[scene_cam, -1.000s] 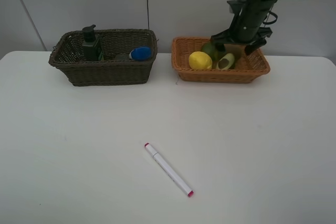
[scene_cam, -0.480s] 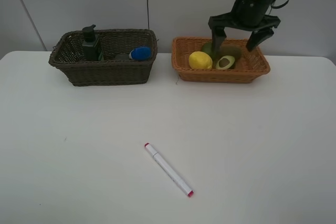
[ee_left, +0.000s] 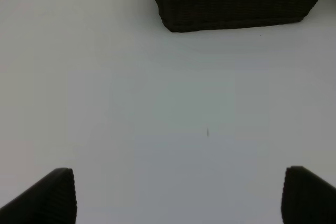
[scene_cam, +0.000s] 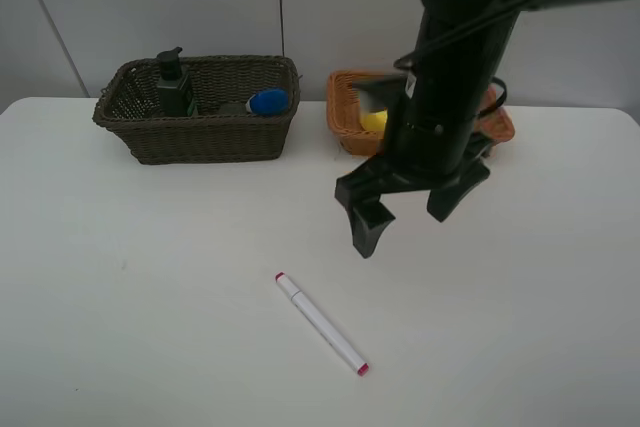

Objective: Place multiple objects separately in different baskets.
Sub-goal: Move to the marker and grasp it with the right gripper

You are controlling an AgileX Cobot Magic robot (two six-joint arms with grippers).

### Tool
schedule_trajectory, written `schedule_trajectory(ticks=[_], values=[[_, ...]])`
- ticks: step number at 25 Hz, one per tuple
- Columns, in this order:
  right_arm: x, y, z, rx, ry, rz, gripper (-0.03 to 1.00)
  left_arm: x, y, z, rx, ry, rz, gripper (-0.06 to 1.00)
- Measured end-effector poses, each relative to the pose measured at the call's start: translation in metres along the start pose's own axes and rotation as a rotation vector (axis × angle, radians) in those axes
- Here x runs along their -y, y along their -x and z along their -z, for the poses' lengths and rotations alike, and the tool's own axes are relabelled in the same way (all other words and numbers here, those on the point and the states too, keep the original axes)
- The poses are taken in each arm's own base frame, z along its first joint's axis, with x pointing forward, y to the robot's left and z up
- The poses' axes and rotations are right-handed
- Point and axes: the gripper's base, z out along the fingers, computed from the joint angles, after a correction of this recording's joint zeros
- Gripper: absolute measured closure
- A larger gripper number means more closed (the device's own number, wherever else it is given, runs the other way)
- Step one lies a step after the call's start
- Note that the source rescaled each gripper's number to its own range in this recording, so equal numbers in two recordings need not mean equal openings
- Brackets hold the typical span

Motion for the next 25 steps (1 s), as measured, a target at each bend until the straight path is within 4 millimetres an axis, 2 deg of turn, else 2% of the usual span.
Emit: schedule_trajectory(ticks=[2, 6, 11, 18, 25], values=[[-0.024, -0.002, -0.014, 0.015, 0.043, 0.036, -0.03, 0.0, 0.0, 0.0, 0.0, 0.0, 0.0, -0.05], [-0.047, 0.005, -0.037, 0.048, 0.1, 0.044, -0.03, 0.0, 0.0, 0.0, 0.0, 0.0, 0.0, -0.05], [-0.05, 0.02, -0.065, 0.086, 0.114, 0.017, -0.03, 0.0, 0.0, 0.0, 0.0, 0.0, 0.0, -0.05], [-0.053, 0.039, -0.1, 0.048, 0.099, 0.007, -0.03, 0.0, 0.0, 0.0, 0.0, 0.0, 0.0, -0.05], [-0.052, 0.053, -0.111, 0.052, 0.055, 0.045, -0.03, 0.0, 0.0, 0.0, 0.0, 0.0, 0.0, -0.05]])
